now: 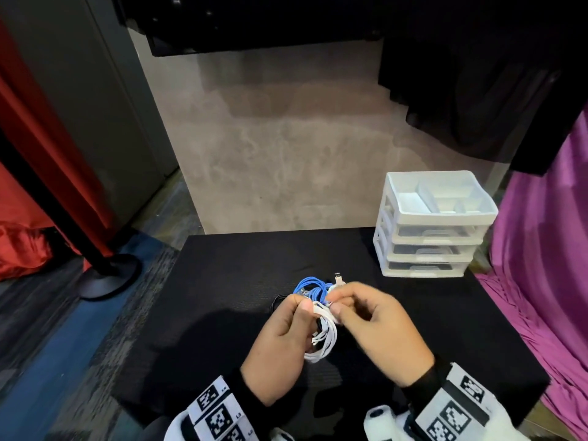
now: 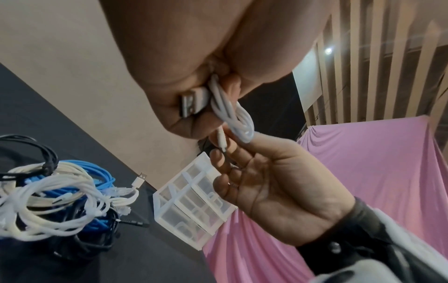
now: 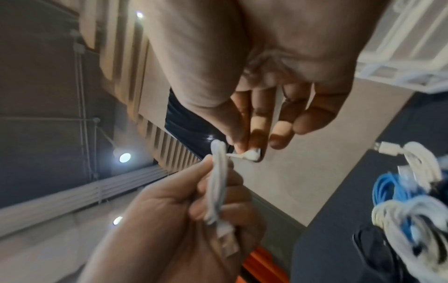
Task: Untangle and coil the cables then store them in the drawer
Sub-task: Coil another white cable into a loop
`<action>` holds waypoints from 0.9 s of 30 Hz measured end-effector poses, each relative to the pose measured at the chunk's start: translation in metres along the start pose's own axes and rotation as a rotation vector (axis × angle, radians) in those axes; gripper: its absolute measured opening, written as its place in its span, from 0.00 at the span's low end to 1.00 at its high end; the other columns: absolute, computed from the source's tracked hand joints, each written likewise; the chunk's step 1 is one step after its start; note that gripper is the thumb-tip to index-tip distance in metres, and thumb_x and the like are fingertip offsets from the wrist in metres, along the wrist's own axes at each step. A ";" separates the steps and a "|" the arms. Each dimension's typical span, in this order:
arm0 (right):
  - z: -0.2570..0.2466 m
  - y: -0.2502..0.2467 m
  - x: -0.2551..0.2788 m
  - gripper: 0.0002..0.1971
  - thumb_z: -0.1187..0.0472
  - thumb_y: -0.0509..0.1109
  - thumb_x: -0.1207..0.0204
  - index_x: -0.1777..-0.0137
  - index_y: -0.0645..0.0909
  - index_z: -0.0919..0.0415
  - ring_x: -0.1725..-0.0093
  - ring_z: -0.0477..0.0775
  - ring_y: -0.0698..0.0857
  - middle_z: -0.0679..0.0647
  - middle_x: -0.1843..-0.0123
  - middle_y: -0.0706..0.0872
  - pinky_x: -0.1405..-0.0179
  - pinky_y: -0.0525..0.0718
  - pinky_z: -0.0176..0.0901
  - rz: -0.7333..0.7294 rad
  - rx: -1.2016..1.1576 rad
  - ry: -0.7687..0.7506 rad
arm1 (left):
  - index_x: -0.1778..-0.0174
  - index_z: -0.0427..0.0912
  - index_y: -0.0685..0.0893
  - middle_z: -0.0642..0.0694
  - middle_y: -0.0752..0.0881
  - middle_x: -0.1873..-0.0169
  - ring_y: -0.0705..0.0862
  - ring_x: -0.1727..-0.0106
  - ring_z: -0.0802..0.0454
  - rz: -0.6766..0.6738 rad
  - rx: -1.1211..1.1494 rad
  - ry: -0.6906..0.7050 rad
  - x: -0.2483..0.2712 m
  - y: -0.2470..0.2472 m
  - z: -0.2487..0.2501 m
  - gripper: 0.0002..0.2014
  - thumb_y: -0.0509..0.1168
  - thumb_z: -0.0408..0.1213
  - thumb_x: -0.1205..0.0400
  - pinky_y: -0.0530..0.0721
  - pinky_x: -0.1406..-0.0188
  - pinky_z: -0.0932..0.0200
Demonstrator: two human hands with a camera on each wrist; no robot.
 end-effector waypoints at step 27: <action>-0.002 0.008 0.015 0.11 0.67 0.79 0.23 0.47 0.89 0.50 0.62 0.49 0.84 0.51 0.58 0.90 0.48 0.88 0.53 -0.032 0.076 -0.030 | 0.57 0.40 0.82 0.52 0.81 0.72 0.78 0.70 0.54 0.044 -0.215 -0.032 -0.013 -0.008 -0.003 0.13 0.61 0.41 0.10 0.80 0.66 0.56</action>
Point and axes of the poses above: each hand's wrist, its own x-axis away from the middle knuckle, its own y-axis out of the palm, z = x × y, the point moved 7 cm from there along -x, towards the middle knuckle
